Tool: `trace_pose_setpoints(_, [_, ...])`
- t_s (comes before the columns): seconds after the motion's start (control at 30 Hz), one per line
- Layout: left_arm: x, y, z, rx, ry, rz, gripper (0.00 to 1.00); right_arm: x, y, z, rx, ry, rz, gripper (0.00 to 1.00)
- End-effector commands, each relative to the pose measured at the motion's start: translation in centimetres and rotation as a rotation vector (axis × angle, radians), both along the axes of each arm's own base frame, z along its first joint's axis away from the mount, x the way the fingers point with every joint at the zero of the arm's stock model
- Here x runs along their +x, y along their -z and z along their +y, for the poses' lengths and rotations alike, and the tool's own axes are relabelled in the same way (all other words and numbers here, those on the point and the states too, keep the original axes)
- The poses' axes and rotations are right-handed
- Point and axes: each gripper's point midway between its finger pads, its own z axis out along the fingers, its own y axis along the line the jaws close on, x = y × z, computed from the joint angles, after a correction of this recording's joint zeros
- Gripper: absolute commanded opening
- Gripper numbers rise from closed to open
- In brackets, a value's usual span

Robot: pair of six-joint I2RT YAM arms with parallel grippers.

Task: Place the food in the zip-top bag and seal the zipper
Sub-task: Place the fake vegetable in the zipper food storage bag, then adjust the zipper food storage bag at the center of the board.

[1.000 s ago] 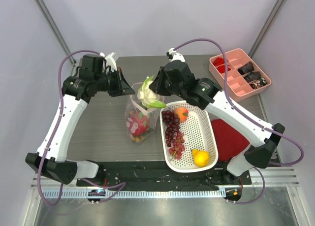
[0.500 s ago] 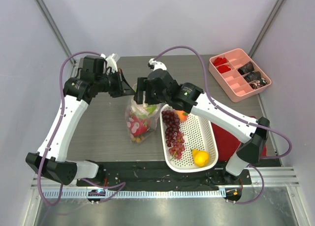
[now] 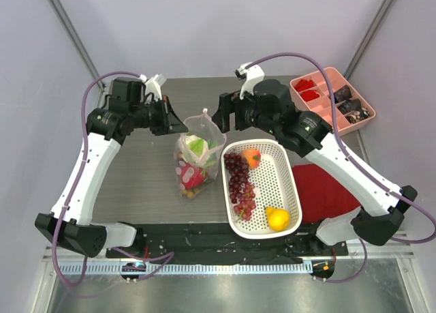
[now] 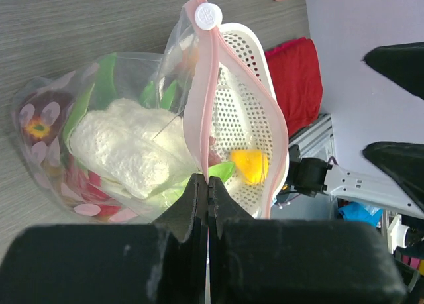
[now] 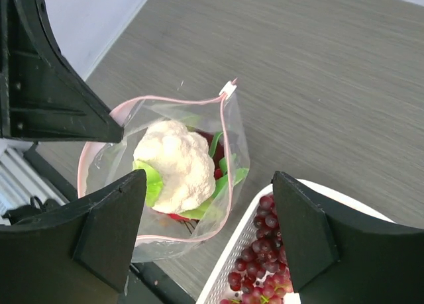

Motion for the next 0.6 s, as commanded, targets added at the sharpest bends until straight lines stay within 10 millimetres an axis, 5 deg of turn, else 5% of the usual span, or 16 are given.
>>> trace_pose_setpoints(0.0, [-0.7, -2.1, -0.4, -0.041, 0.061, -0.091, 0.0, -0.5, 4.3, 1.6, -0.091, -0.105, 0.083, 0.79])
trace_pose_setpoints(0.2, [-1.0, -2.0, -0.2, -0.028, 0.069, -0.098, 0.0, -0.5, 8.7, 2.6, -0.159, -0.186, 0.187, 0.65])
trace_pose_setpoints(0.27, [-1.1, -2.0, 0.0, -0.018, 0.069, -0.103, 0.0, 0.0, 9.4, 2.1, -0.164, -0.174, 0.213, 0.48])
trace_pose_setpoints(0.3, [-1.0, -2.0, 0.1, -0.008, 0.068, -0.108, 0.0, 0.1, 9.4, 2.1, -0.161, -0.18, 0.22, 0.23])
trace_pose_setpoints(0.37, [-0.3, -2.7, 0.7, 0.029, 0.046, -0.158, 0.0, 0.5, 7.8, 2.2, -0.121, -0.181, 0.206, 0.01])
trace_pose_setpoints(0.57, [0.9, -5.0, 2.9, 0.162, -0.015, -0.252, 0.0, -0.8, -1.0, 3.4, 0.104, -0.258, 0.075, 0.01])
